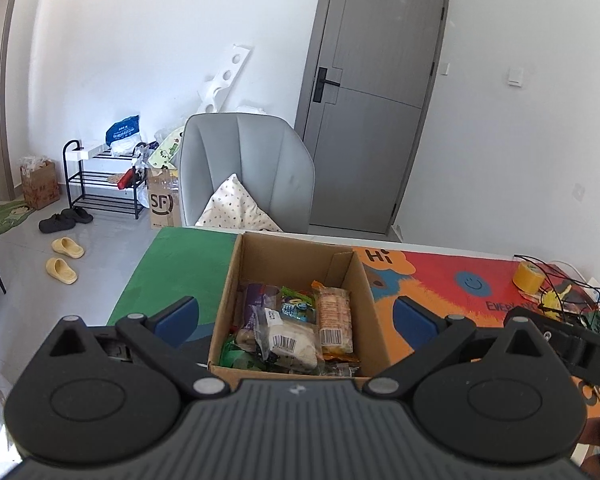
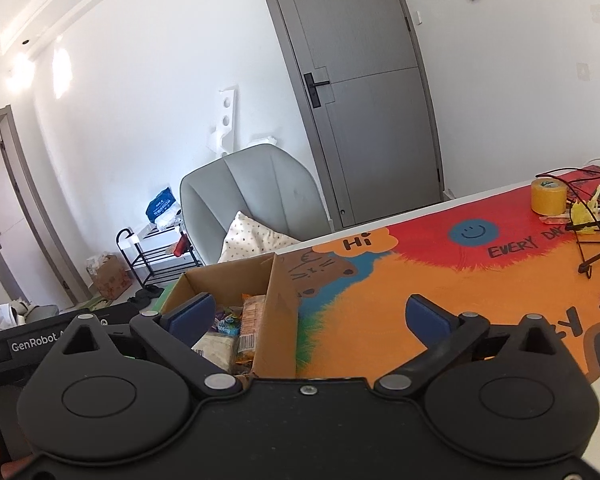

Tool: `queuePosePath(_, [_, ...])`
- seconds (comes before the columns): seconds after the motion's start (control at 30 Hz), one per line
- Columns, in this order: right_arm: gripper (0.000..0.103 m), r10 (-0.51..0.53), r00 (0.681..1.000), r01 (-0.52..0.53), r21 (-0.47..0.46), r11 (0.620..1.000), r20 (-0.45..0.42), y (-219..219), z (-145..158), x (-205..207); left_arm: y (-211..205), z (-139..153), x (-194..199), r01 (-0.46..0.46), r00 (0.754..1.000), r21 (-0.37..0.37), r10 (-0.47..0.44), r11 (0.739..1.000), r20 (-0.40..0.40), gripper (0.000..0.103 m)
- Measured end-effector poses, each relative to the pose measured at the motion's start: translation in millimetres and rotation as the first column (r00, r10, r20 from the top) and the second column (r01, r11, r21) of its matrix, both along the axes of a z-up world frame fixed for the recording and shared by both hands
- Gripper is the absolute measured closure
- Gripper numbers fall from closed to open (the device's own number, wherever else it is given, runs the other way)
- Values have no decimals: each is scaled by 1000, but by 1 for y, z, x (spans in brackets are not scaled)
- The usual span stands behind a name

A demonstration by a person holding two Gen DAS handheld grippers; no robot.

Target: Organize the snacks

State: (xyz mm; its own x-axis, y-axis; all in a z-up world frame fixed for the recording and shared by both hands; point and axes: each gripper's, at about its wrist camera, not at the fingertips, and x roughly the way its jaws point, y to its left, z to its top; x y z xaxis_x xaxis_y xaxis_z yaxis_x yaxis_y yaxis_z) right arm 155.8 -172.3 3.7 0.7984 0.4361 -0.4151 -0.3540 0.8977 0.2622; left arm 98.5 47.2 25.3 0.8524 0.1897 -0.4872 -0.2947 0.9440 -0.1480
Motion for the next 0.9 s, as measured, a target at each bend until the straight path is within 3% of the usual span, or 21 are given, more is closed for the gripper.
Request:
queuePosePath(0.47, [0, -63, 998, 63, 8, 998, 16, -46, 8, -26, -31, 12, -17, 71, 997, 30, -70, 997, -22, 0])
queuePosePath(0.9, [0, -52, 998, 52, -3, 999, 19, -53, 8, -41, -27, 15, -35, 104, 994, 44, -102, 994, -34, 0])
